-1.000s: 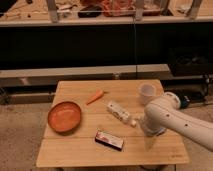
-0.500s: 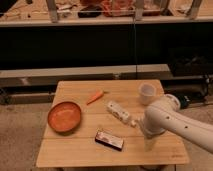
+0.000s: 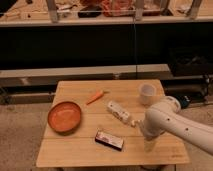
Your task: Push the eraser across the table
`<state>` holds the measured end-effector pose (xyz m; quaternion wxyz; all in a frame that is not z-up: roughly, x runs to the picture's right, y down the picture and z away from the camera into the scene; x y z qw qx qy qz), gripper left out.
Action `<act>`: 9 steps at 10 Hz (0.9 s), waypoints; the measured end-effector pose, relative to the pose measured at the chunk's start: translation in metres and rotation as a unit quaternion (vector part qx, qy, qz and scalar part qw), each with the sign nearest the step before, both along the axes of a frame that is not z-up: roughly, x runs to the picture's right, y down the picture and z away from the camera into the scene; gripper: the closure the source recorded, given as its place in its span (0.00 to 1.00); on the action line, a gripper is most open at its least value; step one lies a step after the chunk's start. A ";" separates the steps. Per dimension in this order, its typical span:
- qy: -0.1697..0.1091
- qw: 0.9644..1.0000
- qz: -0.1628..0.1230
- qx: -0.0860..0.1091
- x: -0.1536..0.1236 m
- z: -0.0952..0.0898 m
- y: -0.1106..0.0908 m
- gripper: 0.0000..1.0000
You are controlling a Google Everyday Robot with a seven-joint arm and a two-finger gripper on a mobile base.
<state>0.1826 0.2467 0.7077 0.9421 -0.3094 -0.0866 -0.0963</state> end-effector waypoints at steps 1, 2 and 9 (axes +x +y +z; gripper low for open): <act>-0.001 1.000 0.001 0.000 0.000 0.000 0.002 0.35; -0.002 1.000 0.000 -0.001 -0.001 0.000 0.004 0.40; -0.004 1.000 0.010 -0.007 -0.005 0.003 0.019 0.99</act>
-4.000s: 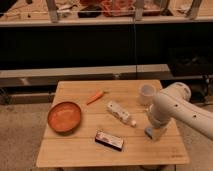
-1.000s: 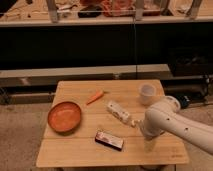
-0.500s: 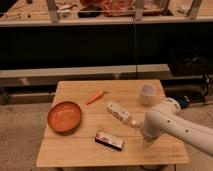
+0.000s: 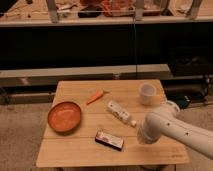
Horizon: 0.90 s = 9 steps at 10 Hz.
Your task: Push the eraser across the table
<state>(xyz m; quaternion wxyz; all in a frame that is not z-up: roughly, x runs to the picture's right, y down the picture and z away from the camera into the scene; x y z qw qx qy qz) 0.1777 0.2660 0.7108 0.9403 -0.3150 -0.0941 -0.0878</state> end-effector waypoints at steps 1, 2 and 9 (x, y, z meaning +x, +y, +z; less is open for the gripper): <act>0.000 1.000 0.003 -0.003 -0.001 0.002 0.003 1.00; -0.001 1.000 0.008 -0.006 -0.002 0.007 0.009 1.00; -0.007 1.000 0.020 -0.021 -0.015 0.033 0.022 1.00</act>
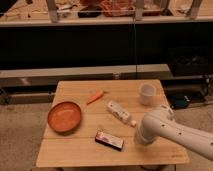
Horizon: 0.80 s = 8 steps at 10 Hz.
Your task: Push the eraser across the table
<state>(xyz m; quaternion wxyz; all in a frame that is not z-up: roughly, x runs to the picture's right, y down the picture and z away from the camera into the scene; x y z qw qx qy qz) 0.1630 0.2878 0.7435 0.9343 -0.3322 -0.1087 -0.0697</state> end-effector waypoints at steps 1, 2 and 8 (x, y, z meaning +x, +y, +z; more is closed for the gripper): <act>0.000 1.000 0.001 -0.001 0.000 0.003 0.001 1.00; 0.000 1.000 0.003 -0.003 0.000 0.006 0.002 1.00; -0.006 1.000 0.002 -0.018 -0.018 0.022 0.009 1.00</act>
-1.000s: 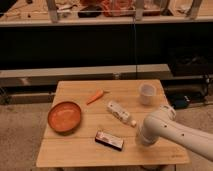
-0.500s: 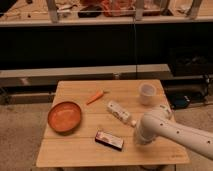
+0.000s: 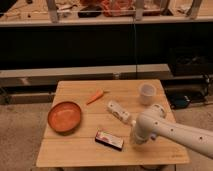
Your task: Push the eraser across the table
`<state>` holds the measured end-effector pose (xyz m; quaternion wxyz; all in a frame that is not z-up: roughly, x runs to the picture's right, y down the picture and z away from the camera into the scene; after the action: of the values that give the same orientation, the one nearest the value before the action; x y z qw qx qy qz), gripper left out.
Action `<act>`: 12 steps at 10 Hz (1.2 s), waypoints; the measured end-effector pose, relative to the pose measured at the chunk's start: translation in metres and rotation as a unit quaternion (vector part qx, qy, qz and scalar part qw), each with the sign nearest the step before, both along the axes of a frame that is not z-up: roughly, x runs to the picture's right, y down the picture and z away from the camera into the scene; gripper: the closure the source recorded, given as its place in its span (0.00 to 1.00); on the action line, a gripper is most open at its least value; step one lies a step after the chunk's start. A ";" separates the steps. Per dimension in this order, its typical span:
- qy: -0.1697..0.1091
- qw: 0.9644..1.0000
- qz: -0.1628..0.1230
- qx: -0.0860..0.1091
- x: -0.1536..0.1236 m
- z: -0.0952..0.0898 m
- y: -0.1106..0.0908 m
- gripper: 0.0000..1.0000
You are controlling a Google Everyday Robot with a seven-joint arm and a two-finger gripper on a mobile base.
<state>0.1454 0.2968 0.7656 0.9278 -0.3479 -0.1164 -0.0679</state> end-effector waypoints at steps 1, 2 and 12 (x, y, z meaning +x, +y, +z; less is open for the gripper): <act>0.000 1.000 0.000 -0.001 -0.001 0.001 0.001 1.00; -0.002 1.000 -0.002 -0.003 -0.002 0.002 0.000 1.00; -0.026 0.998 -0.059 -0.009 -0.066 0.014 0.001 1.00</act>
<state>0.0798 0.2975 0.7792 0.9157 -0.3606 -0.1201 -0.1303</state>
